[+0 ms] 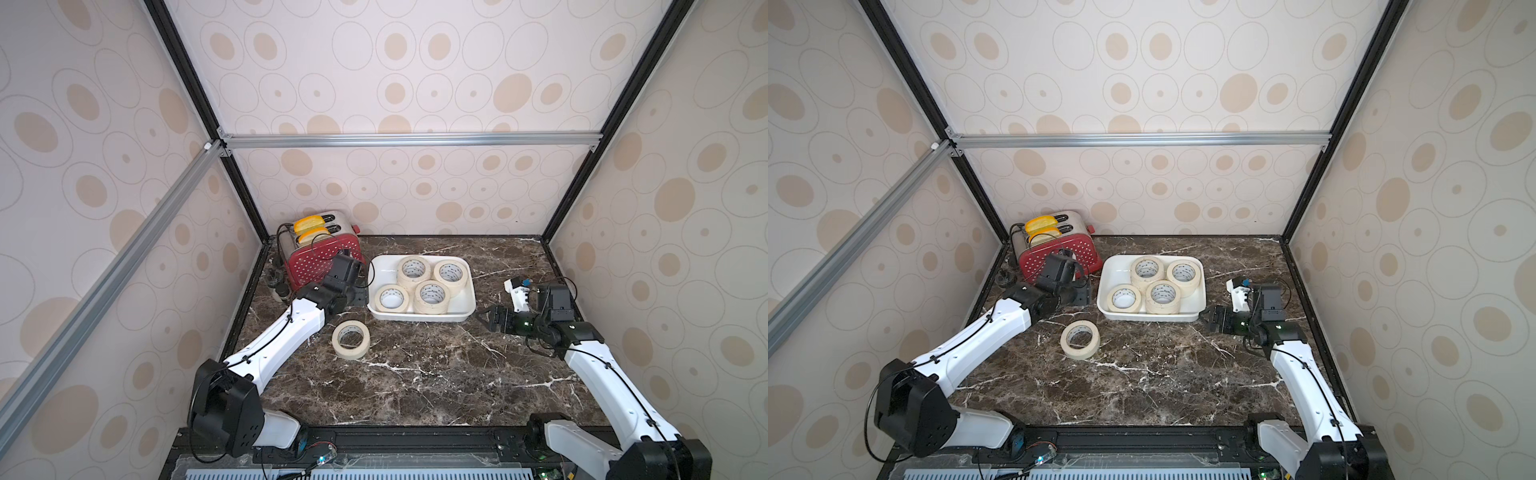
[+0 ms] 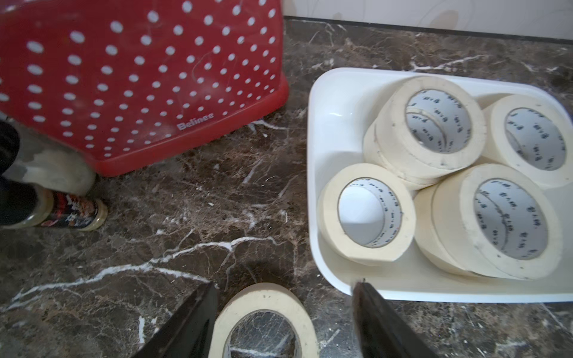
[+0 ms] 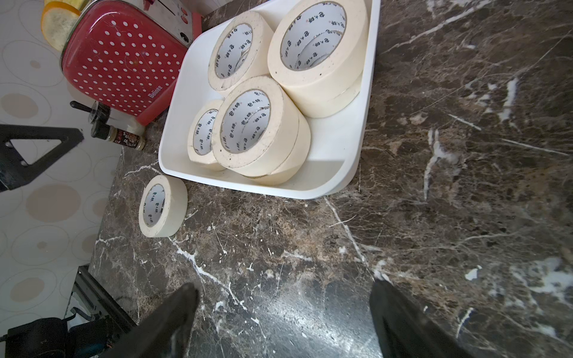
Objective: Take out the art tape in the storage box
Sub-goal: Place the art tape at the center of the board, then pick up the art tape from the storage box.
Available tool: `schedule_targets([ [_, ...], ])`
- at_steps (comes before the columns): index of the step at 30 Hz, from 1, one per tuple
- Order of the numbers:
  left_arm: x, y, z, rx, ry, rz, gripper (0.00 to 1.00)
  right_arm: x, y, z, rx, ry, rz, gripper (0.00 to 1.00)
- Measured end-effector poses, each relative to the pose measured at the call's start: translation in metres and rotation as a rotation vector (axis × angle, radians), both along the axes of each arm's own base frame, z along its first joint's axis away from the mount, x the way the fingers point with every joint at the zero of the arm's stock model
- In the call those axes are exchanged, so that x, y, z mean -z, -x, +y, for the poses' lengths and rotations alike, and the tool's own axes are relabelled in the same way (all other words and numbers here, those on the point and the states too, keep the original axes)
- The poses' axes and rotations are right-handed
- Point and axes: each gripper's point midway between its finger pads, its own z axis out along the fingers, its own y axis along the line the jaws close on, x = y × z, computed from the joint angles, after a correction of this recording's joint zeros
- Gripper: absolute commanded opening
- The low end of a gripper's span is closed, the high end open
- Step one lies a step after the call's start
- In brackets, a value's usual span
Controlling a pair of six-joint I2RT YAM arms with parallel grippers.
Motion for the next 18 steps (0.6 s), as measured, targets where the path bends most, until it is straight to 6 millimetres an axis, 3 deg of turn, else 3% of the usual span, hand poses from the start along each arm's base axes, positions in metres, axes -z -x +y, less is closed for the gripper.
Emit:
schedule_targets([
  [3, 0.001, -0.012, -0.02, 0.053, -0.008, 0.025, 0.73, 0.0, 0.0, 0.0, -0.001, -0.001, 0.0, 0.91],
  [6, 0.019, -0.016, -0.037, 0.099, -0.026, 0.089, 0.74, -0.001, 0.0, 0.0, -0.001, -0.001, -0.004, 0.91],
  [11, 0.05, -0.012, -0.051, 0.144, -0.085, 0.204, 0.75, -0.004, 0.001, 0.0, -0.001, -0.002, -0.014, 0.91],
  [18, 0.067, -0.017, -0.068, 0.176, -0.131, 0.272, 0.69, -0.004, 0.001, 0.0, 0.0, -0.003, -0.016, 0.91],
])
